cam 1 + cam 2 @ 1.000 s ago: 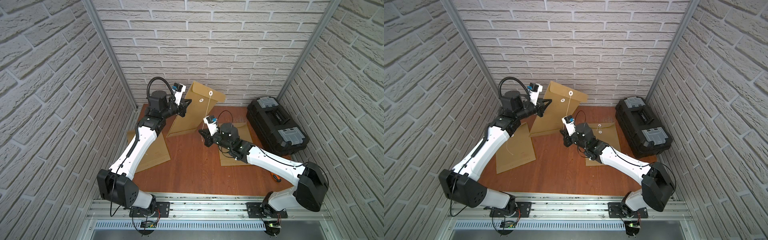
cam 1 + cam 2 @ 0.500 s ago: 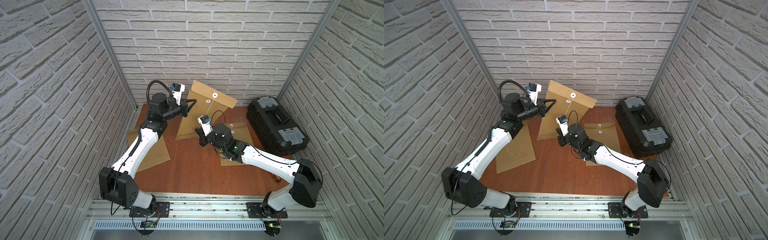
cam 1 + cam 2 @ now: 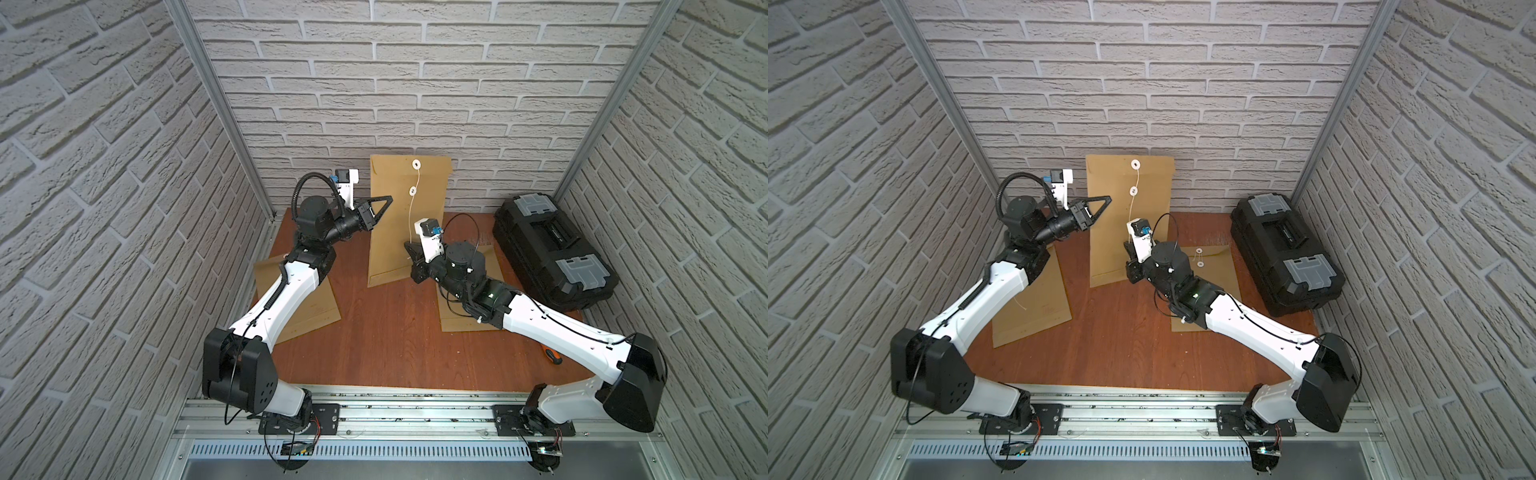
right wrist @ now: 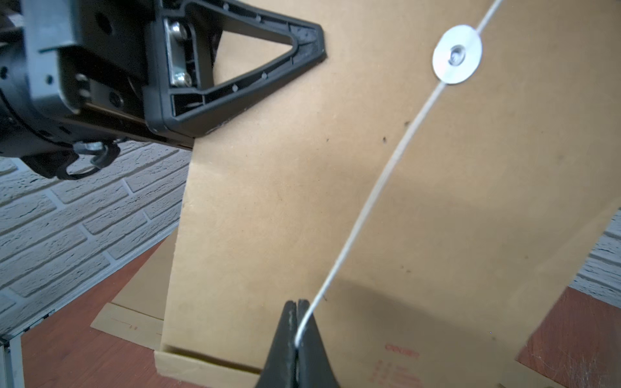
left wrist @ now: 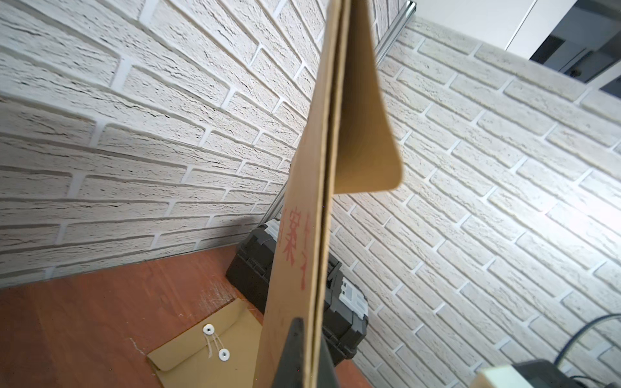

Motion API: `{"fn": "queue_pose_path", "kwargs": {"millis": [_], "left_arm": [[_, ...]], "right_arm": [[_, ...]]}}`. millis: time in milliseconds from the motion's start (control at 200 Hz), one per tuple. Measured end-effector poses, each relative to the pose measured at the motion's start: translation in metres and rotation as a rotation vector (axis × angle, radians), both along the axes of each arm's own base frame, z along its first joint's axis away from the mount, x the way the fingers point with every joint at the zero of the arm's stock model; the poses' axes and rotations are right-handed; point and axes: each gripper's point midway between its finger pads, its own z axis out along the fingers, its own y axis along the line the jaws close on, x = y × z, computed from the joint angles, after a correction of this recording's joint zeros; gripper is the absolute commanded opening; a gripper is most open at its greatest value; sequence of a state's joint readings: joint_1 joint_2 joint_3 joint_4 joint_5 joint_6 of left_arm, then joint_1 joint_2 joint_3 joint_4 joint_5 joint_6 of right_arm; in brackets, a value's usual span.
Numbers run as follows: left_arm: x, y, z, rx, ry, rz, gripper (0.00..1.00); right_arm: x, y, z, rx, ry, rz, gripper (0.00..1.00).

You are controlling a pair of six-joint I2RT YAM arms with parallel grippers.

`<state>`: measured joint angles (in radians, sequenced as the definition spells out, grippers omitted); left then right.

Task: Close the mouth of the file bag
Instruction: Close the file bag.

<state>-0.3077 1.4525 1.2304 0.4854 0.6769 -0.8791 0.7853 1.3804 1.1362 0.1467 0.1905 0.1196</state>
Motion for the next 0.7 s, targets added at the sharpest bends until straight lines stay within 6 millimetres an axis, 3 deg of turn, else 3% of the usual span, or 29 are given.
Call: {"fn": "queue_pose_path", "kwargs": {"millis": [215,470,700], "left_arm": [[-0.001,0.000,0.008,-0.053,0.005,0.002,0.00],[-0.003,-0.003,0.009,-0.056,0.003,-0.006,0.00],[-0.010,-0.012,0.007,-0.049,0.005,-0.047,0.00]], "right_arm": [[-0.002,-0.002,-0.010,0.001,-0.007,0.000,0.02],[-0.004,0.003,-0.003,-0.024,-0.038,0.025,0.03],[-0.007,0.016,0.015,-0.074,-0.076,0.059,0.02]]}}
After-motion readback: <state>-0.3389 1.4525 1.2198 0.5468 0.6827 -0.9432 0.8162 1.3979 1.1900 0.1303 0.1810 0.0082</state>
